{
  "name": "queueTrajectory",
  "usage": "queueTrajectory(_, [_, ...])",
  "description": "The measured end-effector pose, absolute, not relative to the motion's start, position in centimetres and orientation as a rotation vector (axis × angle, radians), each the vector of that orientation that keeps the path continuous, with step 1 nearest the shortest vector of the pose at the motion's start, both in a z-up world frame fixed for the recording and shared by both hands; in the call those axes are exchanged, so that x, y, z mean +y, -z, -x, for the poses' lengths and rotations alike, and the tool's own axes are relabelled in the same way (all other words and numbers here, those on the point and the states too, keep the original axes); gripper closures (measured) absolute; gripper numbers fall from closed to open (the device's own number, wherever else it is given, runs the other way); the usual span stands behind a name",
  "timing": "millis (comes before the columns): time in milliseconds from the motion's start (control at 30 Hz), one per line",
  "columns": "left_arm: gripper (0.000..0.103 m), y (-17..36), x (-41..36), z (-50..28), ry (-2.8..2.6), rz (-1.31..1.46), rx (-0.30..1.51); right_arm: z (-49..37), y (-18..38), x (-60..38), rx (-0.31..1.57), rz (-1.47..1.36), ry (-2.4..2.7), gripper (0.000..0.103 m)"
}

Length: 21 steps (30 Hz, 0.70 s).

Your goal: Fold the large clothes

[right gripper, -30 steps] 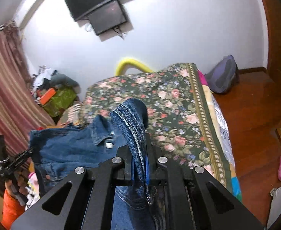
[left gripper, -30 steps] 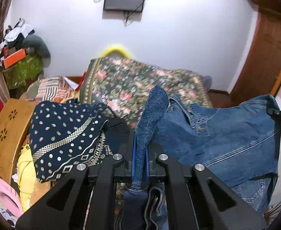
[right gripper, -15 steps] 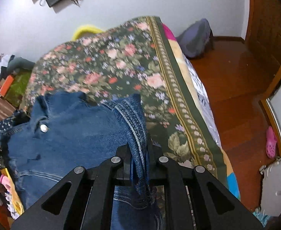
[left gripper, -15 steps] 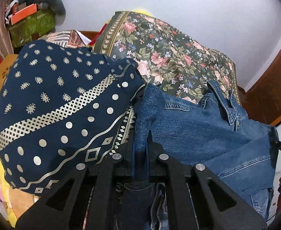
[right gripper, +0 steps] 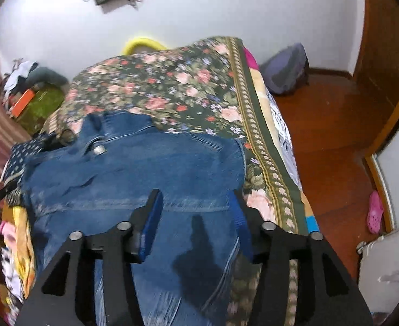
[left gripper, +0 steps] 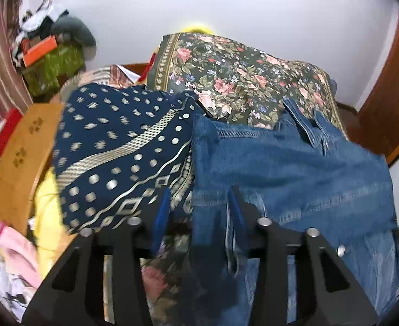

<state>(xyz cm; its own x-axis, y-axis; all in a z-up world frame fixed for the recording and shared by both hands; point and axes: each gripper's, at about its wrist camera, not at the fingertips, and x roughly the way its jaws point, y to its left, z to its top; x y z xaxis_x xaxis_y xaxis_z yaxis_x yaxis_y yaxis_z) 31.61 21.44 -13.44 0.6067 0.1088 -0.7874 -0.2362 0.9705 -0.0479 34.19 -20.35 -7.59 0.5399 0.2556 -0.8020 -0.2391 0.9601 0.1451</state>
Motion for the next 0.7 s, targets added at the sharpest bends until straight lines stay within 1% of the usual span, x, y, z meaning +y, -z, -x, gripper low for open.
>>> queueTrajectory(33, [0.047,13.0,21.1,-30.7,-0.199,0.128,0.902,-33.1,7.0,-20.0,0.939,0.018,-0.291,0.054])
queueTrajectory(67, [0.045,12.5,20.8,-29.9,-0.193,0.118,0.9,-32.4,6.6,-19.6,0.928,0.047,-0.292,0.054])
queueTrajectory(133, [0.037,11.7,20.4,-28.3,-0.184,0.108,0.891,-30.6,5.9,-19.0,0.909,0.102,-0.302,0.053])
queueTrajectory(167, [0.036,11.3,20.2,-27.4,-0.182,0.102,0.884,-29.8,5.7,-18.8,0.903,0.117,-0.304,0.051])
queueTrajectory(233, [0.032,10.8,19.8,-25.9,-0.178,0.089,0.875,-28.5,5.5,-18.7,0.893,0.127,-0.304,0.036])
queueTrajectory(300, [0.032,10.5,19.4,-24.0,-0.166,0.071,0.862,-27.1,5.3,-18.5,0.876,0.133,-0.312,0.033])
queueTrajectory(433, [0.03,11.4,19.0,-21.3,-0.124,0.071,0.899,-25.0,5.9,-18.4,0.893,0.147,-0.322,0.033])
queueTrajectory(533, [0.029,13.0,18.8,-19.8,-0.121,0.068,0.94,-23.6,6.5,-18.5,0.91,0.154,-0.315,0.033])
queueTrajectory(700, [0.028,17.4,18.8,-17.6,-0.106,0.102,1.048,-21.5,8.1,-19.4,0.958,0.126,-0.306,0.033])
